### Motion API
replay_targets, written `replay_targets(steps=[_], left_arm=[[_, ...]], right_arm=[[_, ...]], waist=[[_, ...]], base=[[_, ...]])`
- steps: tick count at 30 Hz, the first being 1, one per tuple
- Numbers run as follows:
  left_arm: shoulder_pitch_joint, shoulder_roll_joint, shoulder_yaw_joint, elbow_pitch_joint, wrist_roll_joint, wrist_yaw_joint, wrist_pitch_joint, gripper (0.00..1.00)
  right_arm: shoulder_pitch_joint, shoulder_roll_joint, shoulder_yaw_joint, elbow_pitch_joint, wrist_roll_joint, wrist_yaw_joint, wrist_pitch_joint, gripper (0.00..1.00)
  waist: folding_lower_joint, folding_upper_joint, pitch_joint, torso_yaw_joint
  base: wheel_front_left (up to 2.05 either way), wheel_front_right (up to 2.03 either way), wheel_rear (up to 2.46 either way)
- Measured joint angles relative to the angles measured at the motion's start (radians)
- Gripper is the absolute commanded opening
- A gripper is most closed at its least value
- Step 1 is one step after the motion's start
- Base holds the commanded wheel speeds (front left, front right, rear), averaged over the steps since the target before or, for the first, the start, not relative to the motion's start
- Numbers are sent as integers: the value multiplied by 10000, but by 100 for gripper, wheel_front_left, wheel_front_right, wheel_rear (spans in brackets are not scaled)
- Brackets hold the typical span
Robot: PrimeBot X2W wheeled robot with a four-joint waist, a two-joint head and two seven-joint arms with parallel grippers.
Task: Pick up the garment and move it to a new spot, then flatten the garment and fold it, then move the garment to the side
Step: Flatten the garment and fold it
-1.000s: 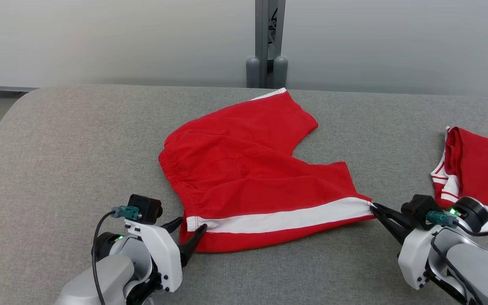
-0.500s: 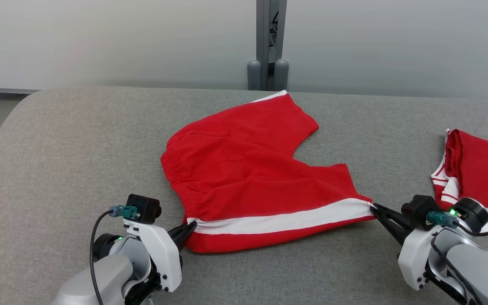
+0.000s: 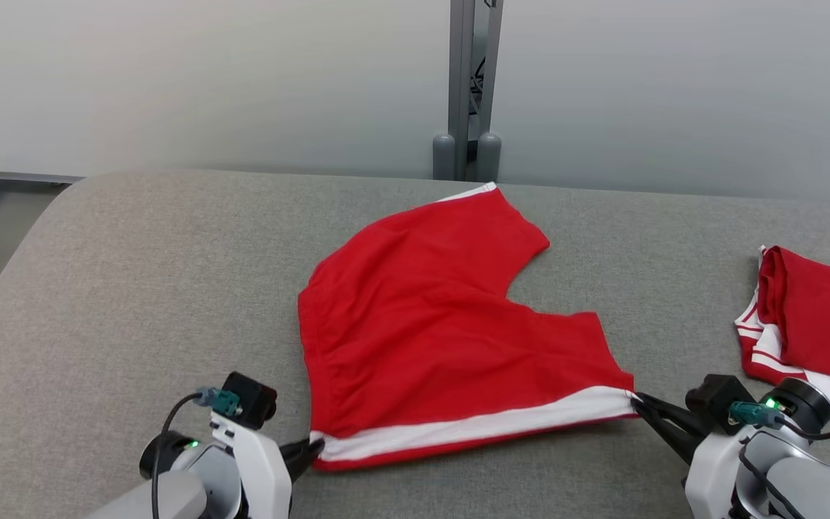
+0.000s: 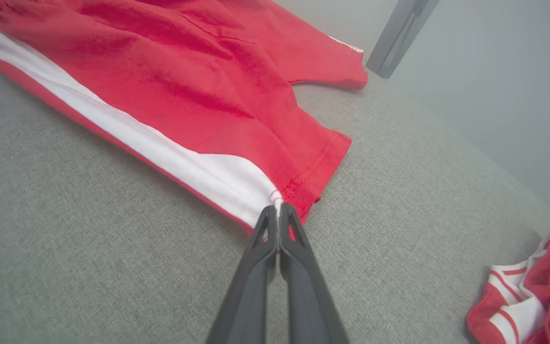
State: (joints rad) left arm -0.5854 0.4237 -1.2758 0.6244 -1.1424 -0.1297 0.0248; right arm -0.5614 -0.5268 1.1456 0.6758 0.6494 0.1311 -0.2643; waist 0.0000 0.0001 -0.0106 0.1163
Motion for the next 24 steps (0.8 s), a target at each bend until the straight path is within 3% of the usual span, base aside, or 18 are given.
replay_targets(steps=[9,14,24], left_arm=[[569,602,-29,-708,146,0,1400,0],[770,834,-17,-1208,198,0,2155,0],[1266,1672,-21,-2583,-213,0,4079,0]], right_arm=[[148,-602,1212,-623,922,0,54,0],[309,-988,1344,-1438,1829,0,1198,0],[593,-1837,1377,-3277,2339,0,2596,0]], waist=[[0,0,-284,-27],[0,0,-421,-93],[0,0,-504,-164]], base=[[0,0,0],[0,0,0],[0,0,0]])
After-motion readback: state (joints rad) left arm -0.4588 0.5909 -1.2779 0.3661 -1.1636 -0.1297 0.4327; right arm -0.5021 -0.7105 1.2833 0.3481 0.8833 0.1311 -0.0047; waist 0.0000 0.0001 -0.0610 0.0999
